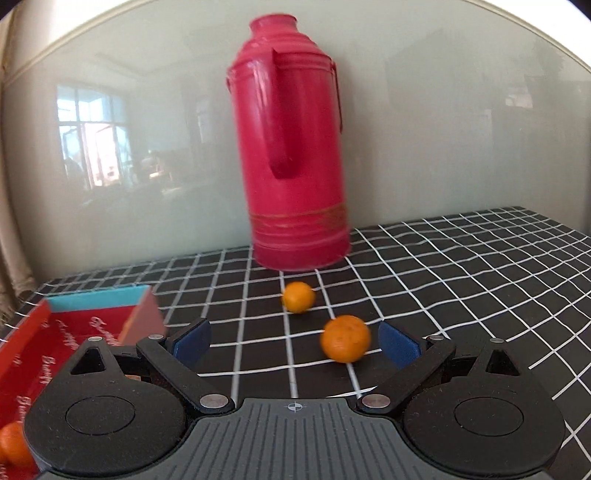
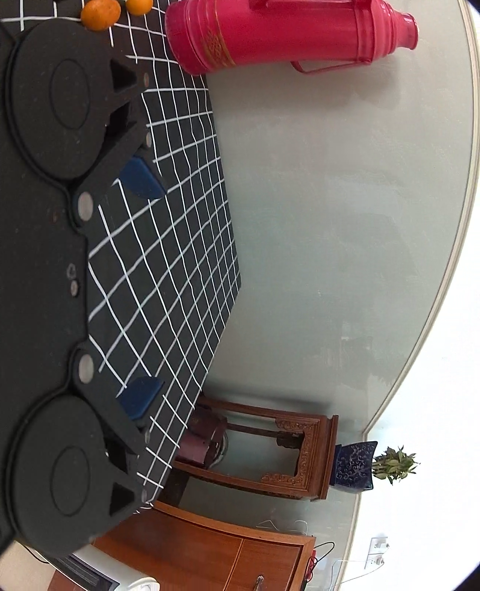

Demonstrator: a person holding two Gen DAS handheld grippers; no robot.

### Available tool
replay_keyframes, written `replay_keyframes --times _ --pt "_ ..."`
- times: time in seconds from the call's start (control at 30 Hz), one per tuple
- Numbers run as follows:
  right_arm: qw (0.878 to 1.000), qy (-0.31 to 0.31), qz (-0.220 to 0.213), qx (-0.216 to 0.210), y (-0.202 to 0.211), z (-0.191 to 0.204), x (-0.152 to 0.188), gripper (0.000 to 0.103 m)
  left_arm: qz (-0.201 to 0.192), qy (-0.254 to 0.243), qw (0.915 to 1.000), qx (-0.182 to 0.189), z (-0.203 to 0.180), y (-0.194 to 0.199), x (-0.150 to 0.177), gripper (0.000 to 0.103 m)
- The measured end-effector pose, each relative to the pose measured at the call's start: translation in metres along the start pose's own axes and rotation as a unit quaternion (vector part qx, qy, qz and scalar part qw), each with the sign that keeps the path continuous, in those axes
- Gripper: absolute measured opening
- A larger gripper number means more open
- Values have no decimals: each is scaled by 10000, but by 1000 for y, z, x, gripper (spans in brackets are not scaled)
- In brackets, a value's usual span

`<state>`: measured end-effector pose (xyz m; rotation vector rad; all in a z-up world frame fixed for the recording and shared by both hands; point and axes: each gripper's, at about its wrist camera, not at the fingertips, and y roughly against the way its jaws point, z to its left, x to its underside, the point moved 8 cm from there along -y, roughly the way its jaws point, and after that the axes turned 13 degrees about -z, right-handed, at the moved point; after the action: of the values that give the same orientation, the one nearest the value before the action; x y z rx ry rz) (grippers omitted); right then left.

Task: Organize fruits
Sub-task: 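Reach the left tool to the large orange and close on it, then carry the large orange into the box and open the left tool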

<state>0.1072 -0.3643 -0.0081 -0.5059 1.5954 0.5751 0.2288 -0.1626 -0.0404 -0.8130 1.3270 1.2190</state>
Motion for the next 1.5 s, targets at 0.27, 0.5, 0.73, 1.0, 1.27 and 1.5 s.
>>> replay_keyframes --times 0.27,0.5,0.73,1.0,1.27,1.5 --pt "10000 6 85 32 -7 -18 7 97 377 125 9991 168 -24 -36 15 77" --pt "9999 -36 114 4 -9 -21 10 97 696 209 9971 222 -31 -57 26 63" --pt "9999 22 30 -108 -6 -13 7 97 788 135 9965 241 -34 -60 28 44" --pt "9998 3 30 -214 -4 -7 5 97 740 172 9969 201 -29 -58 27 39" --pt "9994 -36 25 -337 -1 0 3 97 574 127 9981 169 -18 -41 20 39" --pt "9981 0 3 -609 8 17 1 97 314 219 9992 -93 14 -17 -1 39"
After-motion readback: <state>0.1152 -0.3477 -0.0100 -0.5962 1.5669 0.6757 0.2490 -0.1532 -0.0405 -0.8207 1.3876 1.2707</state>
